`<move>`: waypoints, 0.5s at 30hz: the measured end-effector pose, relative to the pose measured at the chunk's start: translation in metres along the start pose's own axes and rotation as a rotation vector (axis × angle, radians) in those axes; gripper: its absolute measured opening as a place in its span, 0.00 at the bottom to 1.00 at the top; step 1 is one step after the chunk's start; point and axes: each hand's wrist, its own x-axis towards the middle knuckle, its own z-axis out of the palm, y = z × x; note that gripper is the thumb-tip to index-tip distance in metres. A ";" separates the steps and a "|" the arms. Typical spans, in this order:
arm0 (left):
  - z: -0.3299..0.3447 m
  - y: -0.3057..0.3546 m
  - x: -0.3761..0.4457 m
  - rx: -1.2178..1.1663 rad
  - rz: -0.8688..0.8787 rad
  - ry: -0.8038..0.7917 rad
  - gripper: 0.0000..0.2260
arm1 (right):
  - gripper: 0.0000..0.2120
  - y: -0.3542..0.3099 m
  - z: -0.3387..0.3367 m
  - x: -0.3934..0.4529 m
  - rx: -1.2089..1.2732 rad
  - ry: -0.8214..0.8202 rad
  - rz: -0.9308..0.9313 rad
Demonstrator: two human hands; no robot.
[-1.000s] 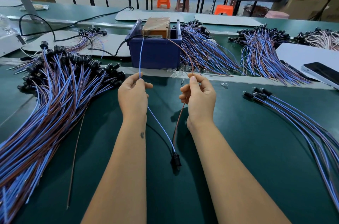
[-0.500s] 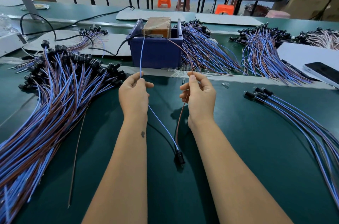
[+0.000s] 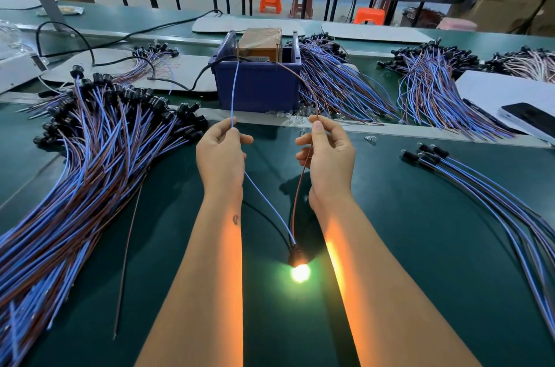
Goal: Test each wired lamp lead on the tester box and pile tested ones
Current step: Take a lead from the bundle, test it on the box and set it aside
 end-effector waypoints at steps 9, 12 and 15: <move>0.000 -0.001 0.000 -0.003 0.006 -0.005 0.11 | 0.08 -0.001 0.000 0.001 0.010 0.008 0.013; -0.001 -0.001 0.000 0.003 0.007 -0.005 0.11 | 0.08 0.000 0.000 0.000 0.007 0.009 0.017; 0.000 0.001 -0.002 0.051 0.040 -0.054 0.10 | 0.08 -0.001 -0.001 0.000 0.023 -0.018 0.003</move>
